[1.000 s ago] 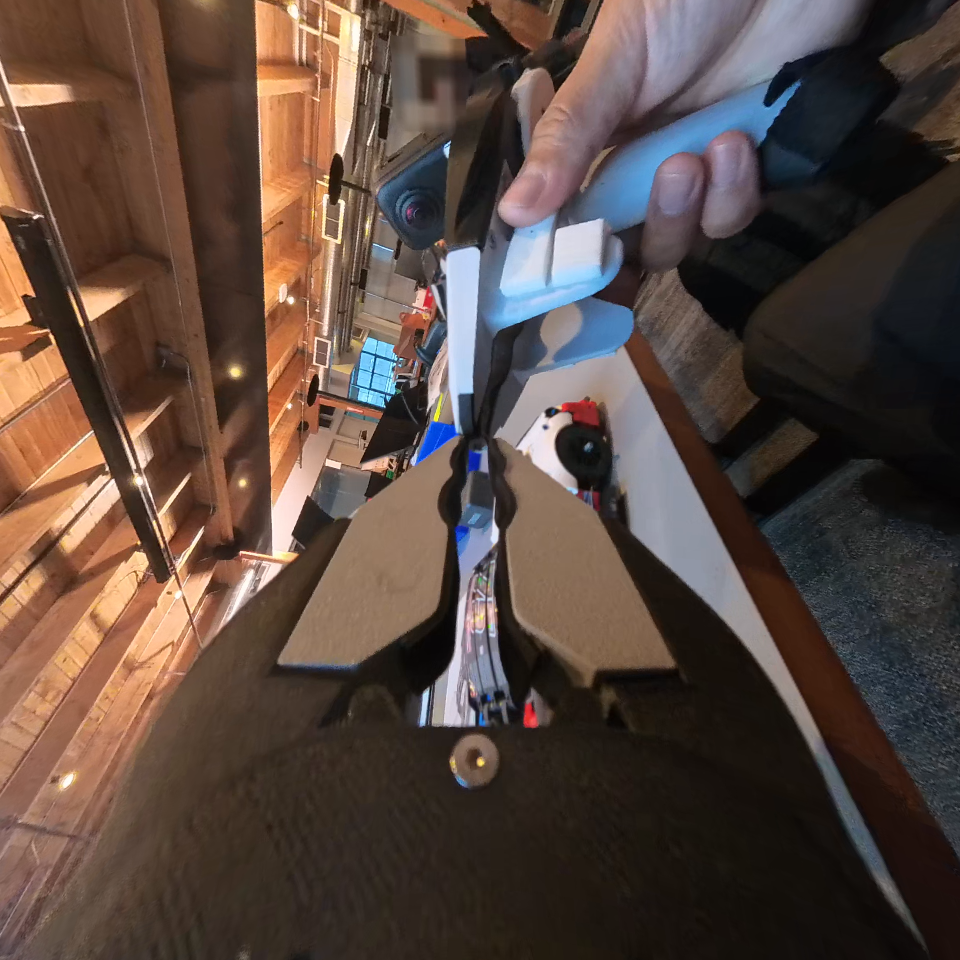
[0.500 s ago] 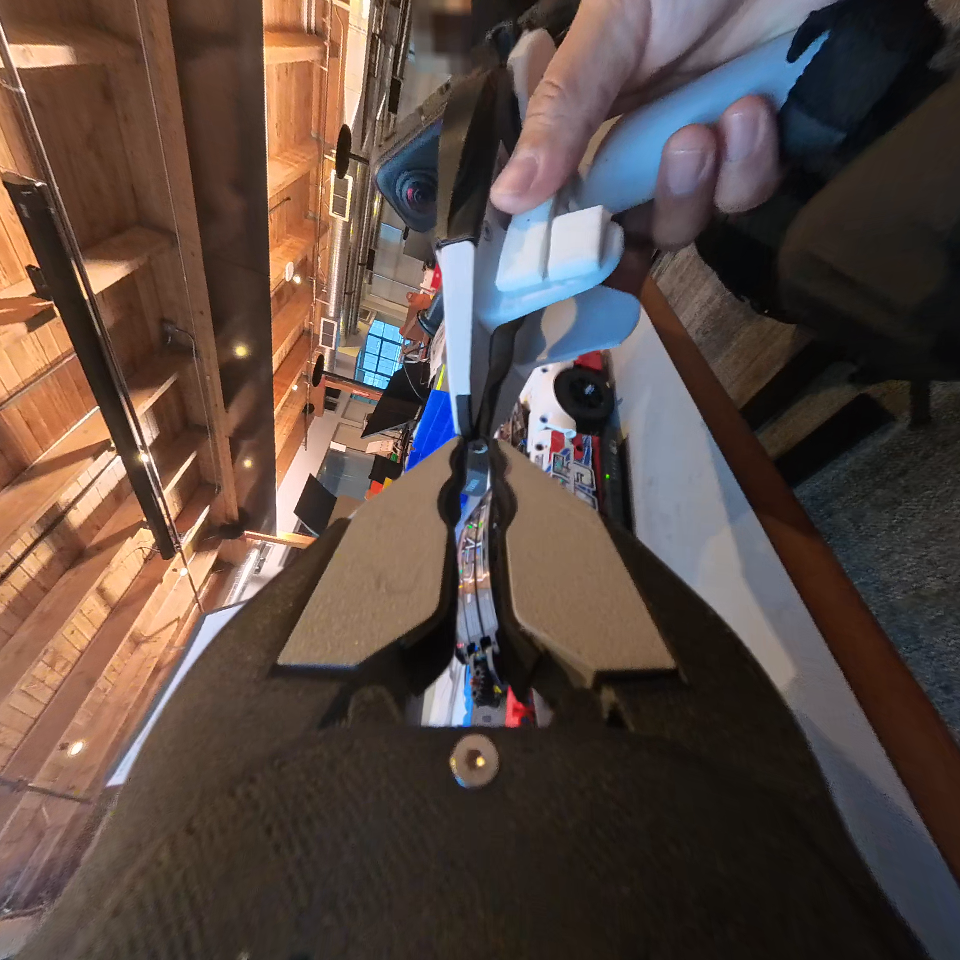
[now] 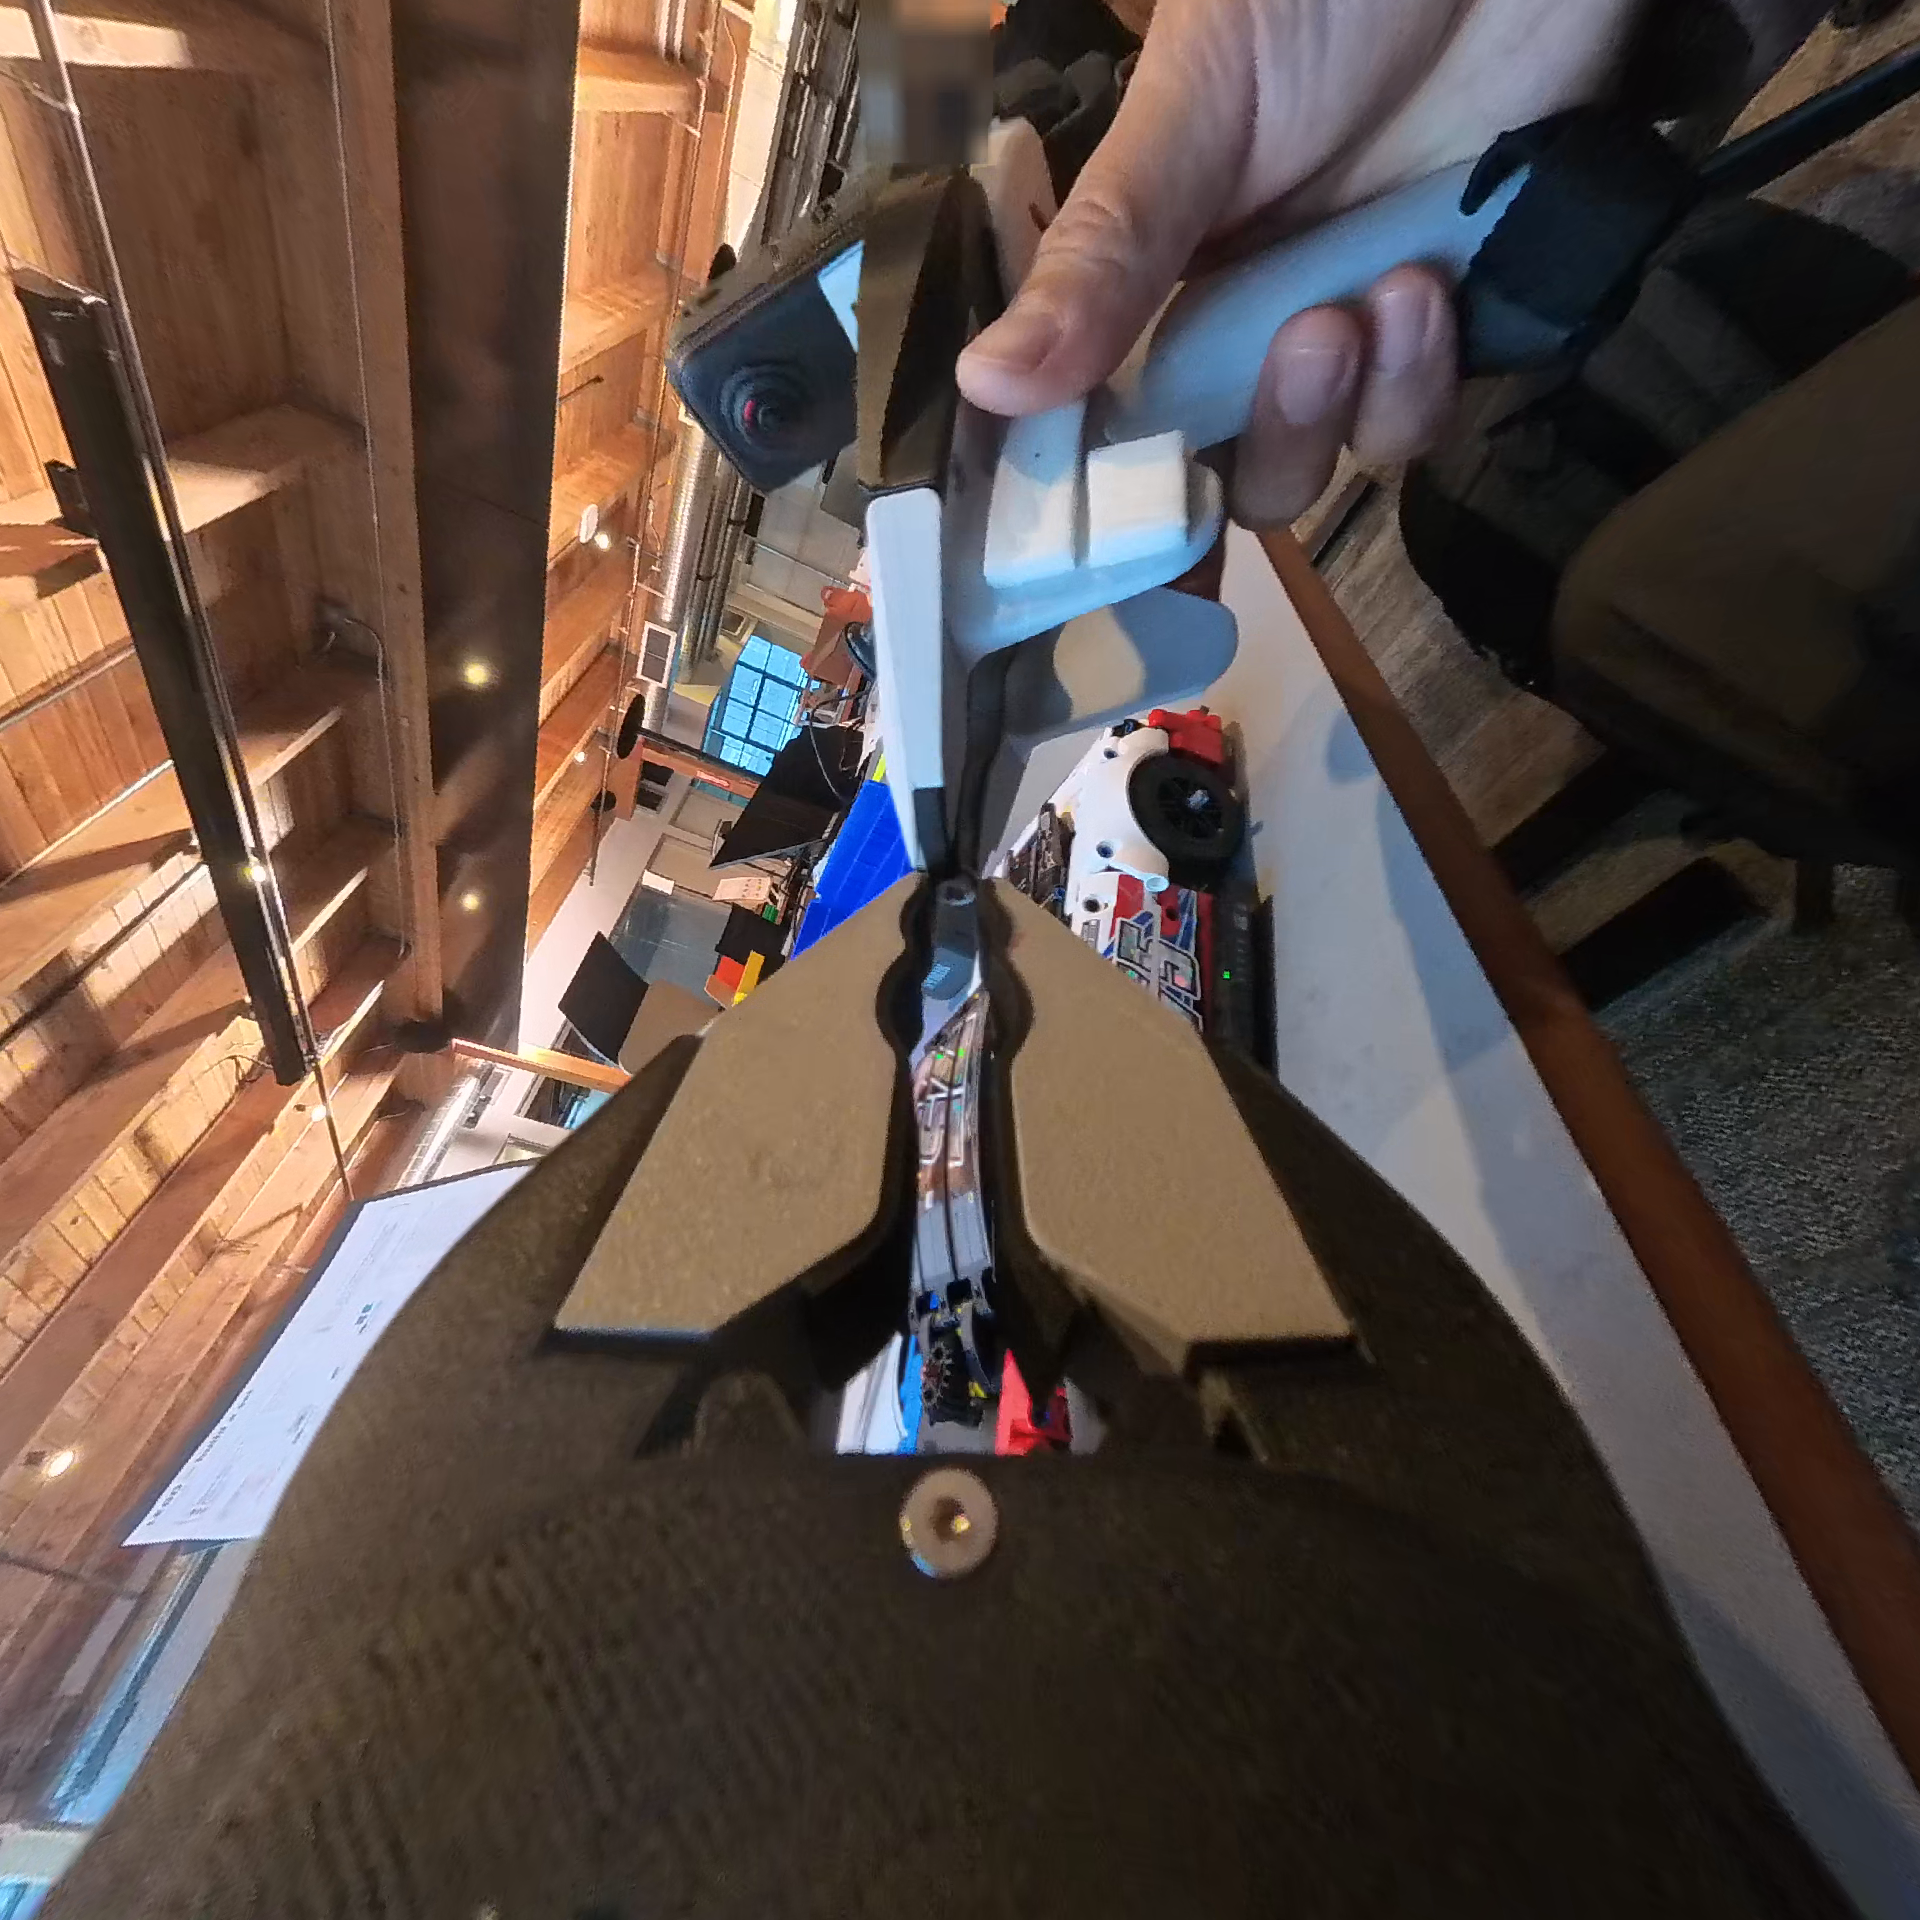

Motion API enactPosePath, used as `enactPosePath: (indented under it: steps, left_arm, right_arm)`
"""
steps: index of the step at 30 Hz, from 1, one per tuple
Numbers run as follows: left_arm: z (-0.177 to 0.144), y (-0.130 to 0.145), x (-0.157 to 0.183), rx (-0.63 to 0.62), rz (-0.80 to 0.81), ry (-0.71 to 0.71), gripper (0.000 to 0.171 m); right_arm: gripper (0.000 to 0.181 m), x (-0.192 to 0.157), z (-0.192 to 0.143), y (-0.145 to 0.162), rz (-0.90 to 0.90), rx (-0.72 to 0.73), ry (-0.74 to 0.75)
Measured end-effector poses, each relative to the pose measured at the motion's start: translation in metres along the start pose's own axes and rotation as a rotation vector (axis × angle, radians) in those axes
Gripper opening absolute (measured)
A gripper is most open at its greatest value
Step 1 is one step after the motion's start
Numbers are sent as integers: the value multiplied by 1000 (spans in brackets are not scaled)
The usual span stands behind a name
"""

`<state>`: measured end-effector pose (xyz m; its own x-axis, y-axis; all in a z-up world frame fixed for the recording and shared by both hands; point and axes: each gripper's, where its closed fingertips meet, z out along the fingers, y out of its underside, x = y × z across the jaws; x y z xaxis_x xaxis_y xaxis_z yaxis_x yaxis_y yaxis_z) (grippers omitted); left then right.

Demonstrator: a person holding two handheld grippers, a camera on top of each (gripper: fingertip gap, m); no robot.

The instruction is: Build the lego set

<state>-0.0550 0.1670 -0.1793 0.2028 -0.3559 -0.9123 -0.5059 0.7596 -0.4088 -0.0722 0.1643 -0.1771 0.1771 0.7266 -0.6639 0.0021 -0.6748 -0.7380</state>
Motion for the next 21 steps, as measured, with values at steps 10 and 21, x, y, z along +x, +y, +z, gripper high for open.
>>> enactPosePath:
  steps: [10, 21]
  left_arm:
    - [2, 3, 2, 11, -48, 17, 4]
    - [1, 5, -12, 101, -432, 94, 4]
  right_arm:
    - [2, 4, 0, 0, -23, 6, -6]
    - [6, 3, -17, -16, -6, 119, 55]
